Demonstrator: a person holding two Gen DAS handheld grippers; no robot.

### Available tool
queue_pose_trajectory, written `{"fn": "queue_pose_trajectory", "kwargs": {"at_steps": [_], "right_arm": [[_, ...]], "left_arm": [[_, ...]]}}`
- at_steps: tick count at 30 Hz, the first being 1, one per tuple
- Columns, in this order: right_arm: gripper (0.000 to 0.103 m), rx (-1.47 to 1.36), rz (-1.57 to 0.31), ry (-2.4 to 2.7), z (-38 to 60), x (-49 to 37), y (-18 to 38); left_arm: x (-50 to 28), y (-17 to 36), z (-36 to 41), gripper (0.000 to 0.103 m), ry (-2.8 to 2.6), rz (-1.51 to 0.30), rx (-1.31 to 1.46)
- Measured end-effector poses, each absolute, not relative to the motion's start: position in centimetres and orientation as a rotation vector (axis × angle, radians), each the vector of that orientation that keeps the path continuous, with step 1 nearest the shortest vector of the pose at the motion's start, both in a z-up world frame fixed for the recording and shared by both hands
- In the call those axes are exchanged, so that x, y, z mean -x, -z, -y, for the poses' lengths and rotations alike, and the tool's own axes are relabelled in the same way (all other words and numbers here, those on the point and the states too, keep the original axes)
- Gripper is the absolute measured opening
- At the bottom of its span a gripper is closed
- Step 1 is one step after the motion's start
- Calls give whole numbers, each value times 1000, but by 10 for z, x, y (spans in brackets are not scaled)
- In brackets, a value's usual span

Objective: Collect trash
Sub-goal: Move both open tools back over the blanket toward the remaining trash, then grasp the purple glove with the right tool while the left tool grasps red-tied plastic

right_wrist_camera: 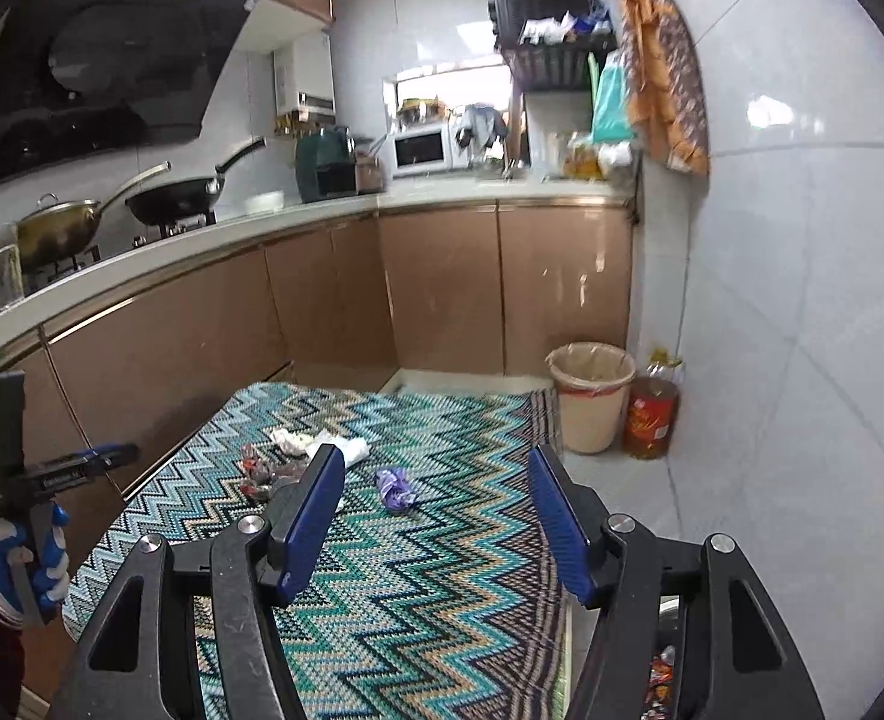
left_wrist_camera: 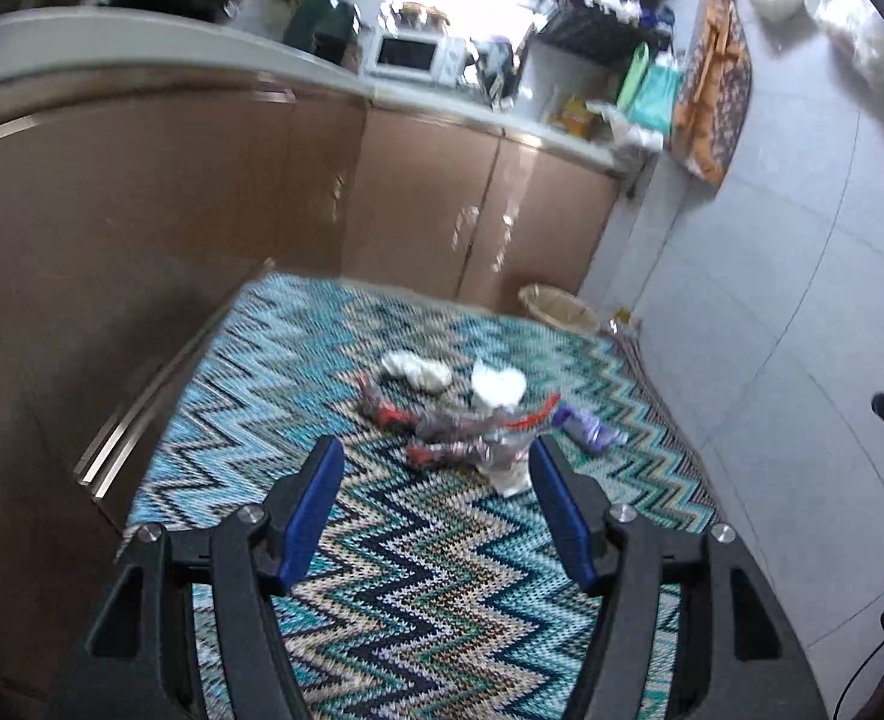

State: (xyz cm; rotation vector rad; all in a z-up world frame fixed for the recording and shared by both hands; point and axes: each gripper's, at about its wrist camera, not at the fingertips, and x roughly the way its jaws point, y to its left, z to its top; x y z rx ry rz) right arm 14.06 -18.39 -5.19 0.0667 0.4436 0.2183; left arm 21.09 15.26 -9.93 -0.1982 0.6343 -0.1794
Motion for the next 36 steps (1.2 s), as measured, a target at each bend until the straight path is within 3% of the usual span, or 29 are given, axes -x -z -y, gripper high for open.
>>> {"fn": "queue_pose_trajectory", "kwargs": {"at_steps": [8, 18, 25, 36], "right_arm": [[61, -70, -560, -264, 166, -209, 92], [61, -80, -699, -331, 145, -287, 146], [61, -89, -759, -364, 131, -329, 174], [61, -63, -823, -393, 116, -365, 205]], "left_arm": [[-280, 165, -145, 62, 246, -796, 228], [-334, 205, -140, 62, 322, -862, 227], [-352, 222, -132, 36, 376, -899, 233], [-353, 231, -134, 12, 386, -891, 261]]}}
